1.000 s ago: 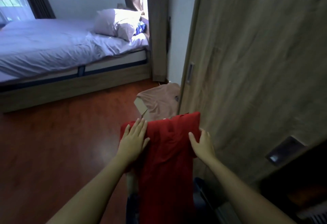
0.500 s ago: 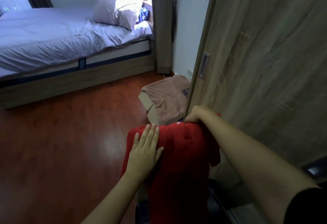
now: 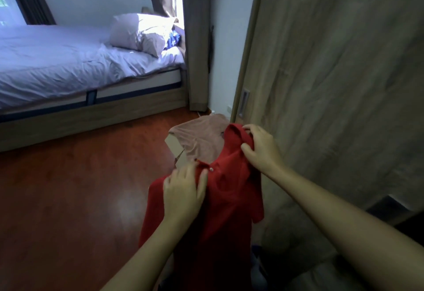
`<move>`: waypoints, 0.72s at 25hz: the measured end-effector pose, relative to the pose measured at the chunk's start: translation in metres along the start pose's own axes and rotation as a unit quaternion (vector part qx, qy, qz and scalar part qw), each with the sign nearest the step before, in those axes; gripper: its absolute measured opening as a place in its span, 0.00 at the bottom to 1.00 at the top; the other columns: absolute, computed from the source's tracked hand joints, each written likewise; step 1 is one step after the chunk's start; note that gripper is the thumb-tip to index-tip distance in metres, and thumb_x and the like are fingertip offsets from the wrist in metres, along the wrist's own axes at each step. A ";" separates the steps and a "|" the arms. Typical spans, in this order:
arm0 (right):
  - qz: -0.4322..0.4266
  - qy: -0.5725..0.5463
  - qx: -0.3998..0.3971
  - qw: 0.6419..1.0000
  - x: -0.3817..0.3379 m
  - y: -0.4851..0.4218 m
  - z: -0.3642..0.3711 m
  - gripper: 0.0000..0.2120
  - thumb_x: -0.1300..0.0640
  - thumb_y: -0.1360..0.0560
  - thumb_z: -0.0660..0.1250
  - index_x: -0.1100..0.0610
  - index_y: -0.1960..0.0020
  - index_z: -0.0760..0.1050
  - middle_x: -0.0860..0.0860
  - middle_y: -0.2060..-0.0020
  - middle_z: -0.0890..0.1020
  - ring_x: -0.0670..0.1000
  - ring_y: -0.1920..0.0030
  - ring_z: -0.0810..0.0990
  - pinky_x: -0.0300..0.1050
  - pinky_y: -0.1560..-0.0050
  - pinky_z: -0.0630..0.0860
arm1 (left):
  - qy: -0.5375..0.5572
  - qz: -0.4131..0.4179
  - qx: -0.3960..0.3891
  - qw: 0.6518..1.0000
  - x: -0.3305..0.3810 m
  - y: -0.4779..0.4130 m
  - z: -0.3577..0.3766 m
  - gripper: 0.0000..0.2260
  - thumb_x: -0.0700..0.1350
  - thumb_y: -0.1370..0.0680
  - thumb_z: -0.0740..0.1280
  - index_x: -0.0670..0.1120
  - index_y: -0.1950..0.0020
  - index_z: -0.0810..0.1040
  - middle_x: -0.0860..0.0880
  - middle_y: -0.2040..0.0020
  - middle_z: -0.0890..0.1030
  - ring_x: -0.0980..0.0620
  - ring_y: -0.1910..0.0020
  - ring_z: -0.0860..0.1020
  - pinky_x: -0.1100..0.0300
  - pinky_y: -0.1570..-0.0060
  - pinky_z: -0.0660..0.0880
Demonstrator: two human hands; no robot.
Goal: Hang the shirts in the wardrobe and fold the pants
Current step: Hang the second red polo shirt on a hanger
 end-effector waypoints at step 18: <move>-0.113 0.173 0.128 0.970 -0.029 0.154 -0.280 0.14 0.67 0.34 0.64 0.53 0.54 0.67 0.57 0.42 0.72 0.54 0.51 0.77 0.43 0.50 0.72 | 0.297 0.363 -0.093 0.878 0.293 -0.048 -0.110 0.16 0.52 0.28 0.63 0.39 0.59 0.81 0.42 0.66 0.80 0.53 0.65 0.77 0.57 0.60 0.72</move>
Point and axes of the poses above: each hand's wrist, its own y-axis away from the middle knuckle, its own z-axis out of the palm, x = y × z, the point moved 3 cm from there along -y, towards the middle knuckle
